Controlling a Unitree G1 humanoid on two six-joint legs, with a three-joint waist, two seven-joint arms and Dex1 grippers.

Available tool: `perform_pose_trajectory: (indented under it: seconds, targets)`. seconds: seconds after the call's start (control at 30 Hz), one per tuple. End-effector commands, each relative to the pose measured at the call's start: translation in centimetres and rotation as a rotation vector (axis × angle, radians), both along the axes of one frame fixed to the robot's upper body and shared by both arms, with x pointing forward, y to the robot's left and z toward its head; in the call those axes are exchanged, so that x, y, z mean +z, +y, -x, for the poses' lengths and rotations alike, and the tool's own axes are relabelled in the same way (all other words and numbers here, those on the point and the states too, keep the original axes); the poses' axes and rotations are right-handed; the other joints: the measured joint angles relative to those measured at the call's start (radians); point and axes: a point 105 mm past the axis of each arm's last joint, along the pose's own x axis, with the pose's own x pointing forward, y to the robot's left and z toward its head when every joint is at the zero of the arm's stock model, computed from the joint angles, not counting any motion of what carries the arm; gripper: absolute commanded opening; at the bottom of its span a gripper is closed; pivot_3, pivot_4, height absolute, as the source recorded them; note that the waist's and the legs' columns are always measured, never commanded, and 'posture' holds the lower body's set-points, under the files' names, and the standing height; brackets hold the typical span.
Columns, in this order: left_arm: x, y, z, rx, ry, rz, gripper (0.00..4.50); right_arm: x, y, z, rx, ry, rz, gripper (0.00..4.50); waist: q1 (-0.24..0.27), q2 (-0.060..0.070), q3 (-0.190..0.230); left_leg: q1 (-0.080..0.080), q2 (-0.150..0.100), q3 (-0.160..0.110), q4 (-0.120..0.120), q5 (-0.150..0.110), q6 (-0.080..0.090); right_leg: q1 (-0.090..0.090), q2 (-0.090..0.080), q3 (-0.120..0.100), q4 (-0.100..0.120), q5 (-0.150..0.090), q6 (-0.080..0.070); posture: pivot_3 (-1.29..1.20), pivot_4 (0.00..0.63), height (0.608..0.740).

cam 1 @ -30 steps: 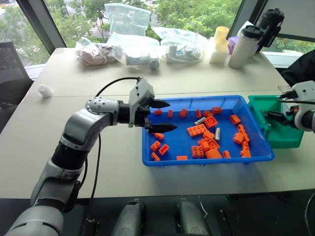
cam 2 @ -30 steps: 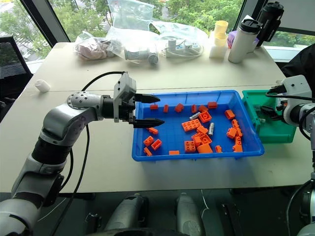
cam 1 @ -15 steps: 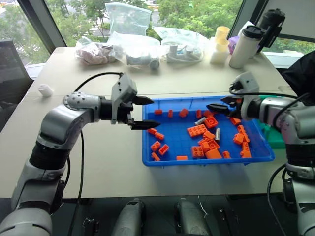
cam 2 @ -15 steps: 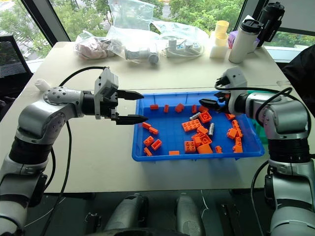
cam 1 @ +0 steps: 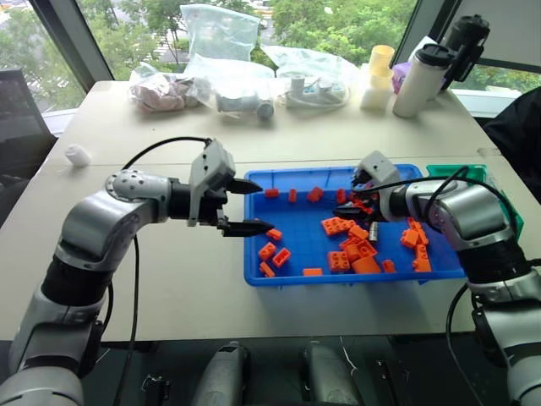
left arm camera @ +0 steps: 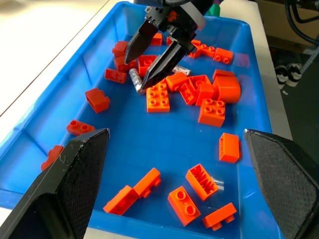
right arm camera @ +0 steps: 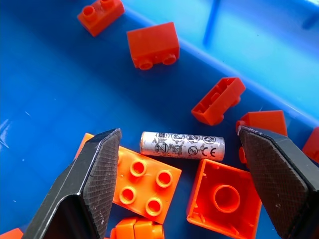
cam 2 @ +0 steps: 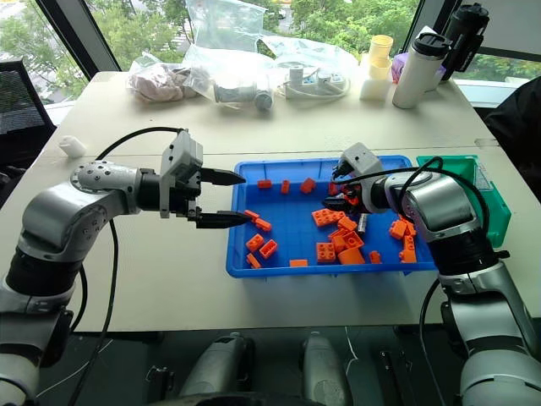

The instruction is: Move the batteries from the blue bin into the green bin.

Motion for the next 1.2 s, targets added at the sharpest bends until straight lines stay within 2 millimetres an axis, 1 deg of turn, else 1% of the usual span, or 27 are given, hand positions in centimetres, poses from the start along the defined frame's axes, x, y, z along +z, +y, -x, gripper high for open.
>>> perform_pose_trajectory:
  seconds: [0.03,0.17,0.33,0.43,0.5,0.53,0.6,0.63,0.67,0.7,0.83,0.9,1.0,1.07,1.1,1.13,1.2]
  targets:
    - [0.9,0.2,0.3,0.010,-0.034,0.021,4.50,2.0,-1.4,-0.3,-0.037,-0.090,0.036,3.84,0.000,0.000,0.000,0.000,0.000,0.000,0.000,0.000,0.000,0.000,0.000,0.000,0.000,0.000,0.000,0.00,0.150,0.740]
    - [0.9,-0.1,0.4,0.006,-0.033,0.028,4.50,1.8,-1.9,0.4,-0.054,-0.089,0.052,3.84,0.001,0.000,0.000,0.000,0.000,0.000,0.000,0.000,0.000,0.000,0.000,0.000,0.000,0.000,0.000,0.00,0.150,0.740]
    - [1.0,-0.4,0.1,-0.003,-0.037,0.037,4.50,1.1,-2.3,1.2,-0.093,-0.066,0.041,3.84,0.001,0.000,0.000,0.000,0.000,0.000,0.000,0.000,0.000,0.000,0.000,0.000,0.000,0.000,0.000,0.00,0.150,0.740]
    - [1.1,-0.5,0.1,-0.006,-0.039,0.037,4.50,0.8,-2.2,1.6,-0.111,-0.048,0.009,3.84,-0.001,0.000,0.000,0.000,0.000,0.000,0.000,0.000,0.000,0.000,0.000,0.000,0.000,0.000,0.000,0.00,0.150,0.740]
    - [1.0,-0.6,0.1,-0.010,-0.040,0.036,4.50,0.3,-2.0,1.7,-0.117,-0.032,0.012,3.84,0.000,0.000,0.000,0.000,0.000,0.000,0.000,0.000,0.000,0.000,0.000,0.000,0.000,0.000,0.000,0.00,0.150,0.740]
    - [1.0,-0.7,0.0,-0.011,-0.041,0.035,4.50,0.0,-2.0,1.7,-0.122,-0.027,0.011,3.60,0.000,0.000,0.000,0.000,0.000,0.000,0.000,0.000,0.000,0.000,0.000,0.000,0.000,0.000,0.000,0.00,0.150,0.740]
    - [1.0,-0.7,-0.1,-0.012,-0.044,0.034,4.50,-0.1,-2.0,1.7,-0.131,-0.026,0.009,2.93,0.000,0.000,0.000,0.000,0.000,0.000,0.000,0.000,0.000,0.000,0.000,0.000,0.000,0.000,0.000,0.00,0.150,0.740]
    - [1.0,-0.7,-0.1,-0.012,-0.044,0.034,4.50,0.0,-2.0,1.6,-0.135,-0.028,0.002,2.45,0.000,0.000,0.000,0.000,0.000,0.000,0.000,0.000,0.000,0.000,0.000,0.000,0.000,0.000,0.000,0.00,0.150,0.740]
    - [1.0,-0.6,-0.1,-0.012,-0.043,0.033,4.50,0.2,-2.0,1.6,-0.136,-0.031,-0.001,1.87,0.000,0.000,0.000,0.000,0.000,0.000,0.000,0.000,0.000,0.000,0.000,0.000,0.000,0.000,0.000,0.00,0.150,0.740]
    - [0.9,-0.6,-0.1,-0.012,-0.043,0.032,4.50,0.3,-2.0,1.6,-0.138,-0.034,-0.001,1.45,0.000,0.000,0.000,0.000,0.000,0.000,0.000,0.000,0.000,0.000,0.000,0.000,0.000,0.000,0.000,0.00,0.150,0.740]
    - [0.7,-0.4,-0.2,-0.009,-0.044,0.028,4.50,1.0,-2.1,1.7,-0.140,-0.043,-0.010,1.45,0.001,0.000,0.000,0.000,0.000,0.000,0.000,0.000,0.000,0.000,0.000,0.000,0.000,0.000,0.000,0.00,0.150,0.740]
    - [0.7,-0.4,-0.2,-0.008,-0.045,0.026,4.50,1.7,-2.0,1.9,-0.128,-0.055,-0.024,1.45,0.001,0.000,0.000,0.000,0.000,0.000,0.000,0.000,0.000,0.000,0.000,0.000,0.000,0.000,0.000,0.00,0.150,0.740]
    - [0.6,-0.2,-0.2,-0.004,-0.046,0.023,4.50,3.7,-0.1,3.3,-0.030,-0.059,-0.121,1.45,0.001,0.000,0.000,0.000,0.000,0.000,0.000,0.000,0.000,0.000,0.000,0.000,0.000,0.000,0.000,0.00,0.150,0.740]
    - [0.5,-0.1,-0.2,-0.004,-0.044,0.021,4.50,4.4,1.8,4.9,0.074,-0.029,-0.190,1.45,-0.001,0.000,0.000,0.000,0.000,0.000,0.000,0.000,0.000,0.000,0.000,0.000,0.000,0.000,0.000,0.00,0.150,0.740]
    - [0.4,-0.1,-0.2,-0.004,-0.044,0.020,4.50,4.6,2.5,5.5,0.113,-0.014,-0.211,1.45,-0.001,0.000,0.000,0.000,0.000,0.000,0.000,0.000,0.000,0.000,0.000,0.000,0.000,0.000,0.000,0.00,0.150,0.740]
    - [0.3,-0.1,-0.2,-0.007,-0.042,0.020,4.50,4.4,3.7,6.4,0.165,0.015,-0.244,1.45,-0.001,0.000,0.000,0.000,0.001,0.000,0.000,0.000,0.000,0.000,0.001,0.000,0.000,0.000,0.000,0.00,0.150,0.740]
    - [0.2,-0.3,-0.3,-0.013,-0.042,0.022,4.50,3.2,5.3,7.5,0.234,0.059,-0.250,1.45,-0.001,0.000,0.000,0.000,0.001,-0.001,0.000,0.000,0.000,0.000,0.001,0.000,0.000,0.000,0.000,0.00,0.150,0.740]
